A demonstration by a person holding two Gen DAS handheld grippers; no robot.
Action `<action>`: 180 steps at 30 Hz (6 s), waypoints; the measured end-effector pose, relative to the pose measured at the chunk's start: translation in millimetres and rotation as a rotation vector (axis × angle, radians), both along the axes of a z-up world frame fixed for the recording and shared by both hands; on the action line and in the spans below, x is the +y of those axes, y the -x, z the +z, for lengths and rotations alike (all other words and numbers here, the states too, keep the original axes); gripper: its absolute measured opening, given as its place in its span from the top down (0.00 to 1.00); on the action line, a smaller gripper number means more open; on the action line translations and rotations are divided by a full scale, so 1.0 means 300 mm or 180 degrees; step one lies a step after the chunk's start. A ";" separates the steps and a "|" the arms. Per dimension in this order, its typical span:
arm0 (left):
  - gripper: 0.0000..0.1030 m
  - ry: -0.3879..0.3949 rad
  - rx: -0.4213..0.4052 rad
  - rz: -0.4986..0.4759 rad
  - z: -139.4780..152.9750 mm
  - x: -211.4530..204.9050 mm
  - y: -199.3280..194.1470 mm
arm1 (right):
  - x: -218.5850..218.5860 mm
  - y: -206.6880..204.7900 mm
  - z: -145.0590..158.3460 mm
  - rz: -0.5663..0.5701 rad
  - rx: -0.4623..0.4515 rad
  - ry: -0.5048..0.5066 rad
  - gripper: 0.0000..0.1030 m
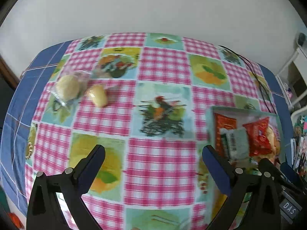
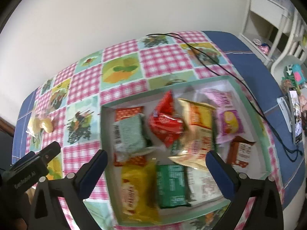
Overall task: Organize snacks
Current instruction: 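Withdraw both tools from the tray back over the remaining snacks, then grasp the yellow jelly cup with the right tool while the left tool grasps the bagged bread bun, then carry the jelly cup and bread bun into the tray and open both tools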
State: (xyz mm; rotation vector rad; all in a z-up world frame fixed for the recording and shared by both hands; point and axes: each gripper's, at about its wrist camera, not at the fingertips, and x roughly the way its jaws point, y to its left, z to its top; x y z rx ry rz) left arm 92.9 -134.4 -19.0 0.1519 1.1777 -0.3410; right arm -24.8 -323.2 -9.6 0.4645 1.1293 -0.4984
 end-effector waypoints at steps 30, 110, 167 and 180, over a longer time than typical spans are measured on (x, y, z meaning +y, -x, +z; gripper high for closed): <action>0.02 -0.0026 0.0217 0.0552 -0.047 0.489 -0.225 | 0.477 -0.298 -0.085 0.0798 0.0048 -0.0107 0.00; 0.54 0.0521 0.0310 0.0329 -0.095 0.338 -0.275 | 0.555 -0.438 -0.118 0.1302 -0.0306 0.0064 0.58; 0.40 0.0739 0.0356 -0.1105 -0.039 -0.435 0.252 | -0.257 0.207 -0.082 -0.0349 -0.0080 -0.0049 0.57; 0.12 0.0476 0.0087 -0.0755 -0.007 -0.324 0.223 | -0.199 0.190 -0.037 -0.0230 -0.0106 0.0060 0.35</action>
